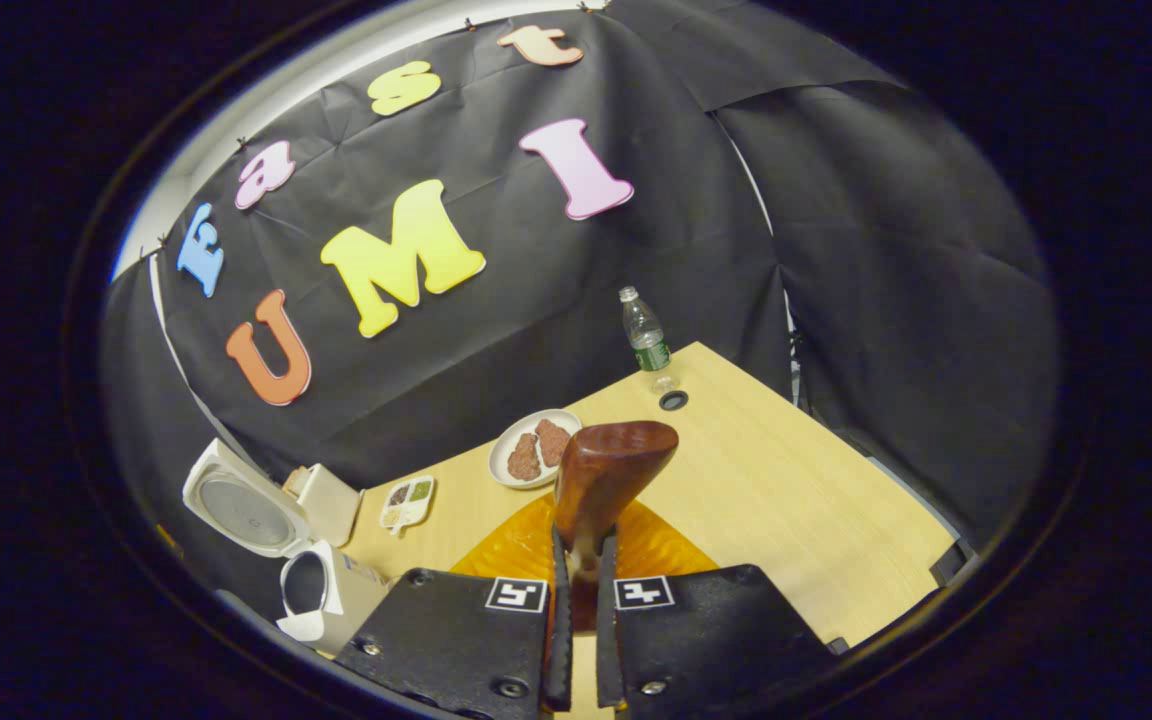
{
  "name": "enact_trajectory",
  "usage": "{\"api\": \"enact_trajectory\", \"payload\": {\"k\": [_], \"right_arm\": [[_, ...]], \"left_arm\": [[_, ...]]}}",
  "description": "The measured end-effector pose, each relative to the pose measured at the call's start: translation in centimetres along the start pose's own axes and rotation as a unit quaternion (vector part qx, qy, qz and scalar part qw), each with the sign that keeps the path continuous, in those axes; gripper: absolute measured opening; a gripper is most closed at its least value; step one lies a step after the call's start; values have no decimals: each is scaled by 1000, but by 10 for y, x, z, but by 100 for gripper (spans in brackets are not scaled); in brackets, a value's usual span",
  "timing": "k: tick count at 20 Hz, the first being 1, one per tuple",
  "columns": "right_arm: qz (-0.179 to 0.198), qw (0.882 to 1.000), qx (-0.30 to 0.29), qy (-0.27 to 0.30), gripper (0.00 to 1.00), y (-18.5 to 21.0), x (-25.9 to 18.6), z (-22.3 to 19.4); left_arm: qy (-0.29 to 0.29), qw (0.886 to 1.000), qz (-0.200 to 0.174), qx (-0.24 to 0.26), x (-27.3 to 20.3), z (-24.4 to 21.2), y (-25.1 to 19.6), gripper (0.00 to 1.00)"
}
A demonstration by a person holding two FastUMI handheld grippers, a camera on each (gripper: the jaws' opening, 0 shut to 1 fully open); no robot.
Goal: Close the left gripper, press the button to open the rice cooker; take a wooden spoon from the chopstick holder with the right hand, scoop a spoonful of rice and pour it into the rice cooker, then put the wooden spoon back into the chopstick holder.
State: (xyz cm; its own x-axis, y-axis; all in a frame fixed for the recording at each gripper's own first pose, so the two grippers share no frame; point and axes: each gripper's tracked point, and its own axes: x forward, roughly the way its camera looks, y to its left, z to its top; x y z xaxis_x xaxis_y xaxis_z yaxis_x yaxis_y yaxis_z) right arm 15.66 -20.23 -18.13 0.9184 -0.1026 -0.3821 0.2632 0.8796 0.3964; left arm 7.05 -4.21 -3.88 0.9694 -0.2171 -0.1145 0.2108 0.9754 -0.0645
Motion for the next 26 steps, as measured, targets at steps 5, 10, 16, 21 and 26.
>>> {"api": "enact_trajectory", "payload": {"k": [5, 10, 16, 21, 26], "right_arm": [[-2, 1000, -3, 28, 14, -7, 48, -25], [-7, 999, -20, 46, 12, -17, 79, -46], [-5, 998, -14, 65, 16, -21, 99, -62], [-1, 998, -39, 58, 38, -16, 98, -55], [-18, 997, -73, 30, 79, -13, 77, -28]], "left_arm": [[16, 1000, 19, -8, 13, 3, -2, 94], [33, 999, 34, -11, 24, -2, -5, 94], [42, 998, 44, -7, 32, -2, -6, 94], [37, 998, 43, -8, 34, 2, -8, 94], [20, 999, 36, -13, 35, 12, -3, 94]]}}
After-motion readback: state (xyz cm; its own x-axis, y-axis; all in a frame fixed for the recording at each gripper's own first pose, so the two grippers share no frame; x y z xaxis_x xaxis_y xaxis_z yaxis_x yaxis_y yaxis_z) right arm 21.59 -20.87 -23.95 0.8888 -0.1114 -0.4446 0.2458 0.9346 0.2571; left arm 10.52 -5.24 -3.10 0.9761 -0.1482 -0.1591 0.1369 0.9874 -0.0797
